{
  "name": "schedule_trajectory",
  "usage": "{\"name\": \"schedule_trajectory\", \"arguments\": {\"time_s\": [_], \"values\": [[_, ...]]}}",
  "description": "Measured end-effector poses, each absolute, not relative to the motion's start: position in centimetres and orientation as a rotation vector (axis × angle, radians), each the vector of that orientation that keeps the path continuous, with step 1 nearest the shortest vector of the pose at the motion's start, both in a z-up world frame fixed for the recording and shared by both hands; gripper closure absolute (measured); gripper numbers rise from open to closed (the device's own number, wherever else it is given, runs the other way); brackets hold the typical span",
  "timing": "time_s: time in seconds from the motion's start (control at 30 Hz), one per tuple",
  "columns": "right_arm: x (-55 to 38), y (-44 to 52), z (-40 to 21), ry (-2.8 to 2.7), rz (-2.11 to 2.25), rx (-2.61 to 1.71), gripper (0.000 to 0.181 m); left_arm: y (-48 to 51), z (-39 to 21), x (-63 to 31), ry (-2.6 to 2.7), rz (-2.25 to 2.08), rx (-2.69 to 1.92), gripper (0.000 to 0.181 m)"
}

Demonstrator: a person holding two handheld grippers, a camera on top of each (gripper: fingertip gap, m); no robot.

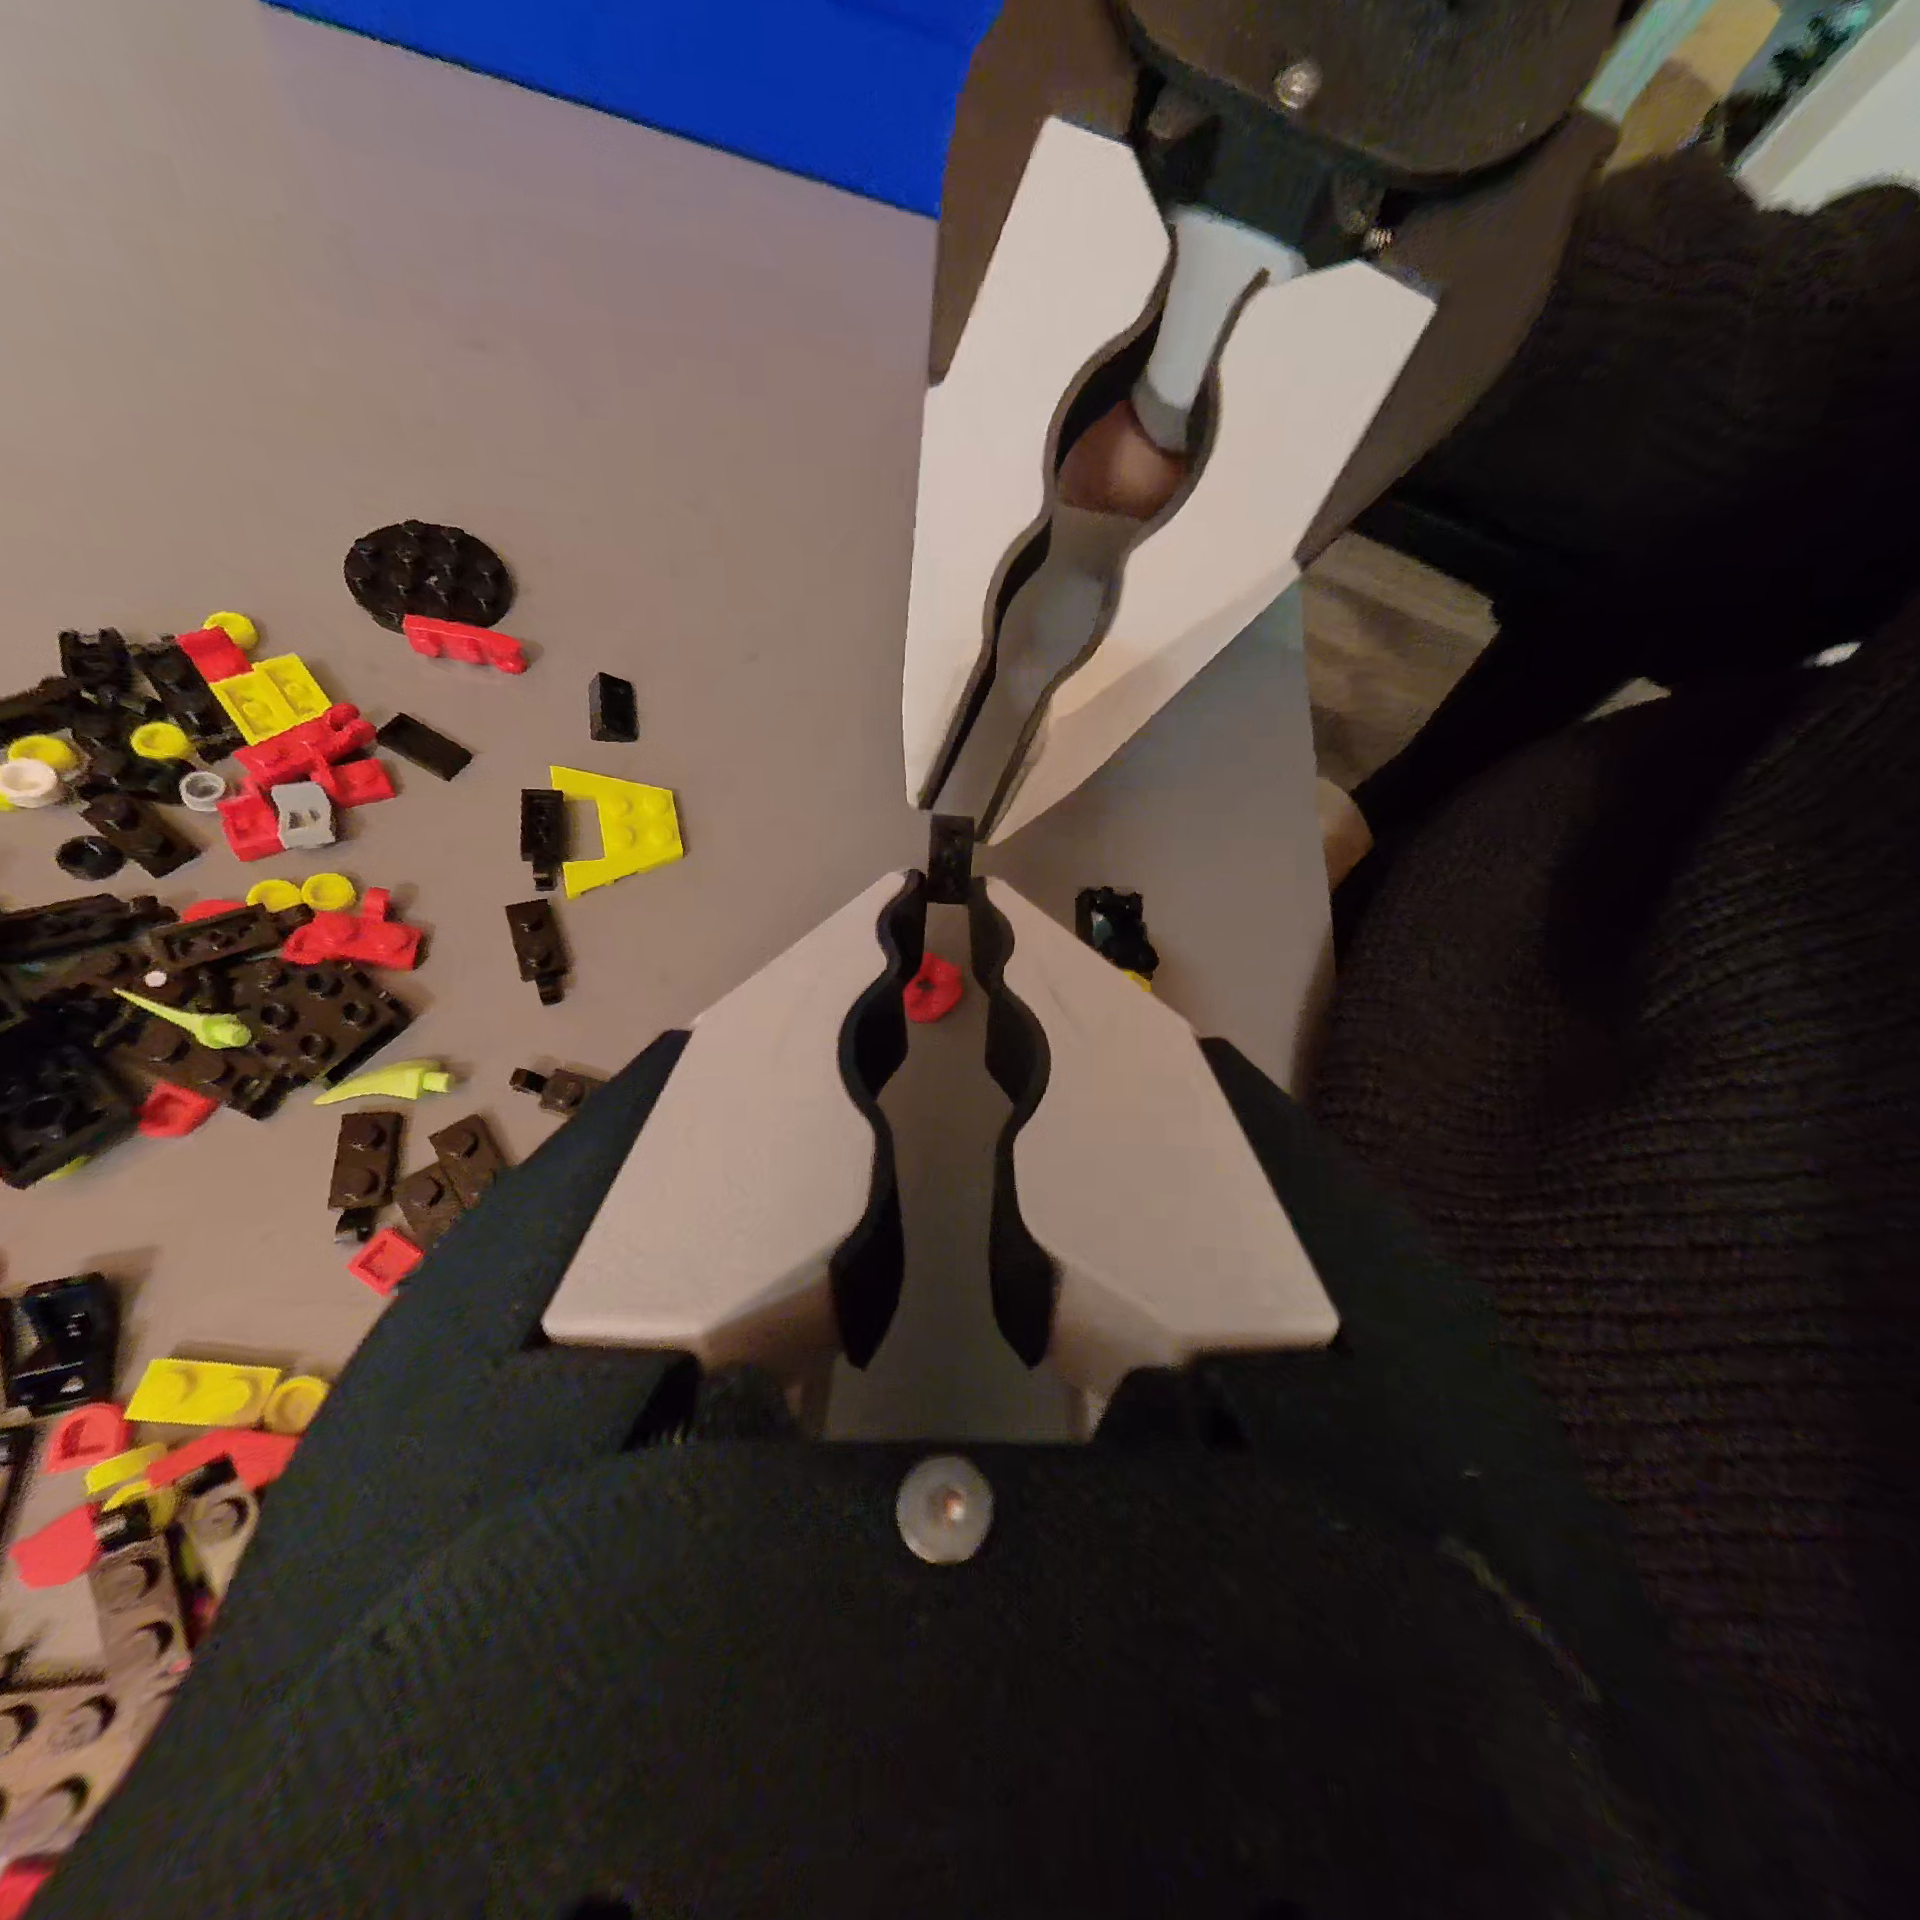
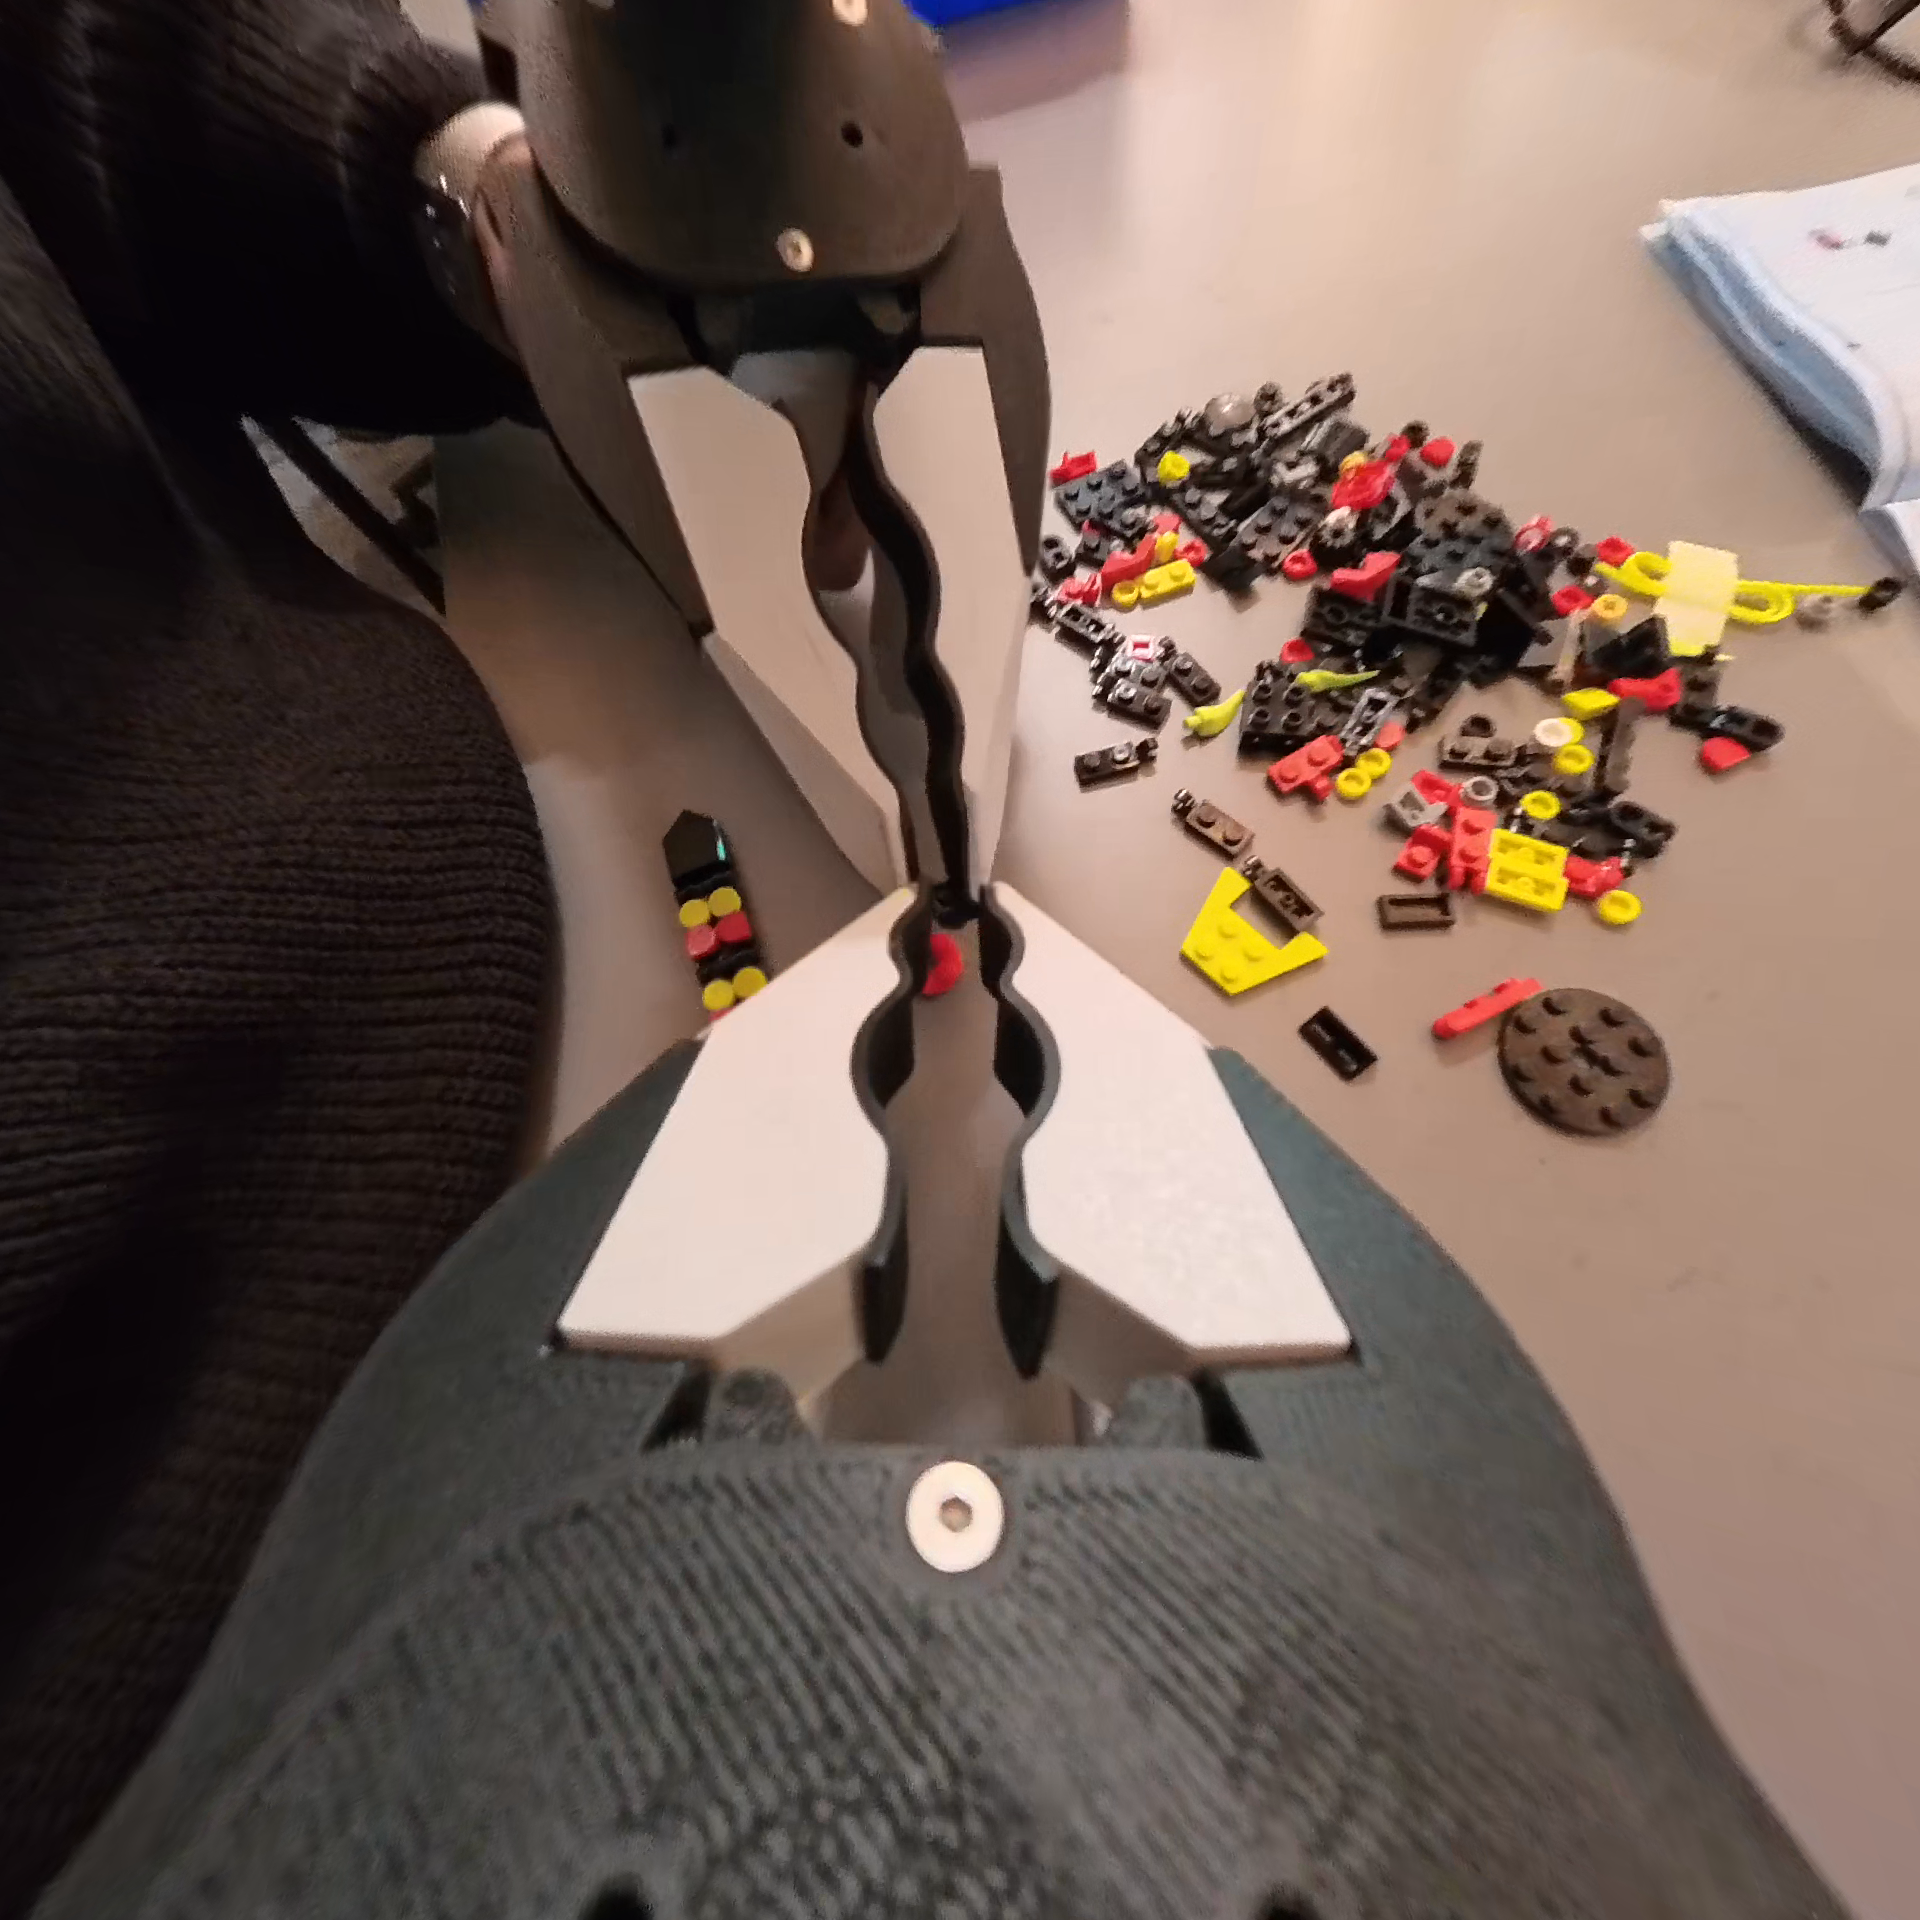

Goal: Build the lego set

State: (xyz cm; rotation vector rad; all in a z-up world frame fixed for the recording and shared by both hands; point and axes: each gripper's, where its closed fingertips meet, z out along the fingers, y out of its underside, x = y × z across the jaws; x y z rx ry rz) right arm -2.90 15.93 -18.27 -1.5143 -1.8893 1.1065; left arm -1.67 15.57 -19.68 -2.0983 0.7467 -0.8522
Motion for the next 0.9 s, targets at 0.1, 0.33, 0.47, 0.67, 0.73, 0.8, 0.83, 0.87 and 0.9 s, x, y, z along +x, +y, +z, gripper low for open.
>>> {"name": "schedule_trajectory", "arguments": {"time_s": [0.1,0.33,0.47,0.67,0.73,0.8,0.83,0.87,0.9], "values": [[-3.3,16.8,-16.9,-1.818,1.08,-1.441,0.159,16.0,-19.3,-2.1,0.619,-0.974,-2.113,0.176],[-3.7,17.7,-16.0,-1.835,0.642,-1.133,0.14,17.2,-14.1,-3.1,0.053,-1.664,-1.885,0.176],[-4.4,17.1,-14.3,-1.765,0.577,-1.013,0.148,17.5,-13.2,-3.7,-0.098,-1.845,-1.783,0.177],[-4.5,16.3,-12.7,-1.68,0.821,-1.065,0.148,16.2,-12.0,-2.8,-0.038,-1.991,-1.711,0.177],[-4.4,16.1,-12.1,-1.659,0.864,-1.05,0.156,16.1,-11.7,-2.8,-0.042,-2.037,-1.686,0.177],[-4.4,16.0,-11.8,-1.649,0.886,-1.045,0.162,15.9,-11.6,-2.7,-0.038,-2.059,-1.673,0.177],[-4.3,15.9,-11.7,-1.648,0.887,-1.042,0.164,15.9,-11.5,-2.6,-0.034,-2.068,-1.672,0.177],[-4.3,15.9,-11.7,-1.649,0.889,-1.038,0.165,15.8,-11.5,-2.6,-0.033,-2.075,-1.668,0.177],[-4.2,15.9,-11.6,-1.65,0.891,-1.036,0.165,15.8,-11.5,-2.5,-0.034,-2.079,-1.666,0.177]]}}
